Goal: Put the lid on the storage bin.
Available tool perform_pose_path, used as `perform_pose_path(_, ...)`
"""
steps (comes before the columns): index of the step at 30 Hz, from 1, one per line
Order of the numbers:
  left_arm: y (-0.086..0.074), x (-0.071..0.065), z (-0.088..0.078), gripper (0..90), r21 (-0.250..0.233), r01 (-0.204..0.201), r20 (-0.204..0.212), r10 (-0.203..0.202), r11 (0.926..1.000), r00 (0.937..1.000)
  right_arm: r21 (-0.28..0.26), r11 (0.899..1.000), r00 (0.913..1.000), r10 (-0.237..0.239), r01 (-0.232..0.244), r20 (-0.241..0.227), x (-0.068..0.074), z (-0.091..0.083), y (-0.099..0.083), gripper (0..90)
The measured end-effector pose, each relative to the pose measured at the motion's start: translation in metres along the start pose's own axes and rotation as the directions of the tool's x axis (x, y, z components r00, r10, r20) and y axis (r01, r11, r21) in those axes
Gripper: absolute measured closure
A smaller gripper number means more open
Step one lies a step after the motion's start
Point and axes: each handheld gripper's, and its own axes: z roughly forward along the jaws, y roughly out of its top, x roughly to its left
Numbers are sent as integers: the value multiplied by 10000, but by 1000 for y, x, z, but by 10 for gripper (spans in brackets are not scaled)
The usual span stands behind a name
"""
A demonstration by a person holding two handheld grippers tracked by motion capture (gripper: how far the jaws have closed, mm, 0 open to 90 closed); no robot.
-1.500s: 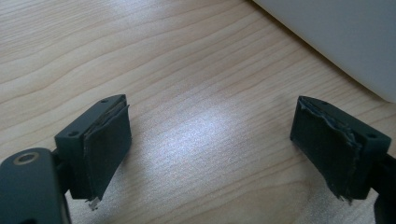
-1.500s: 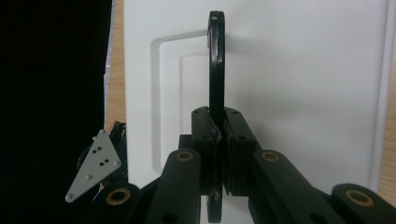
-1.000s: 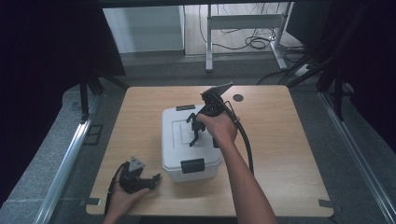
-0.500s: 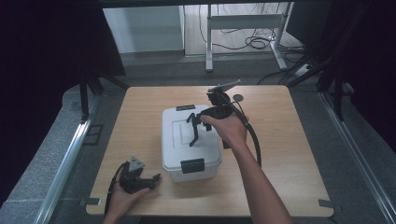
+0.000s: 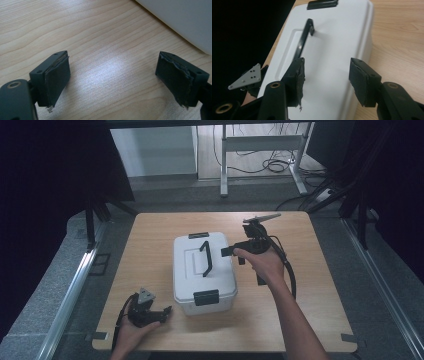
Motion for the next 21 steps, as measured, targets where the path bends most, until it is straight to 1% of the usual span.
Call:
perform_pose_path(4, 0, 0, 0, 123, -2, 1, -2, -1, 10000, 10000, -253, 9997, 10000, -18, 16, -57, -13, -10, -7, 464)
perform_pose_path(5, 0, 0, 0, 123, -2, 1, -2, -1, 10000, 10000, -253, 9997, 10000, -18, 16, -57, -13, -10, -7, 464)
perform_pose_path(6, 0, 0, 0, 123, 0, 0, -2, 0, 10000, 10000, -346, 9994, 9999, 52, -56, -117, -19, -14, -11, 463)
perform_pose_path(7, 0, 0, 0, 123, -2, 1, -2, -1, 10000, 10000, -424, 9991, 9999, 17, -22, -119, -23, -16, -14, 462)
perform_pose_path(10, 0, 0, 0, 123, -4, 3, -11, -3, 10000, 10000, -530, 9986, 9999, 42, -48, -106, -32, -21, -21, 461)
perform_pose_path(13, 0, 0, 0, 123, -18, 8, -9, -8, 10000, 10000, -642, 9978, 9996, 138, -153, -237, -40, -27, -29, 461)
perform_pose_path(17, 0, 0, 0, 123, -29, 11, -8, -11, 10000, 10000, -829, 9965, 9995, 102, -127, -309, -50, -35, -41, 461)
perform_pose_path(18, 0, 0, 0, 123, -28, 13, -6, -13, 10000, 10000, -852, 9963, 9996, 91, -113, -256, -54, -37, -45, 461)
perform_pose_path(20, 0, 0, 0, 123, -33, 12, -7, -12, 10000, 10000, -885, 9960, 9997, 101, -121, -223, -56, -39, -48, 460)
perform_pose_path(21, 0, 0, 0, 124, -36, 14, -8, -14, 10000, 10000, -921, 9957, 9998, 122, -138, -186, -62, -41, -54, 460)
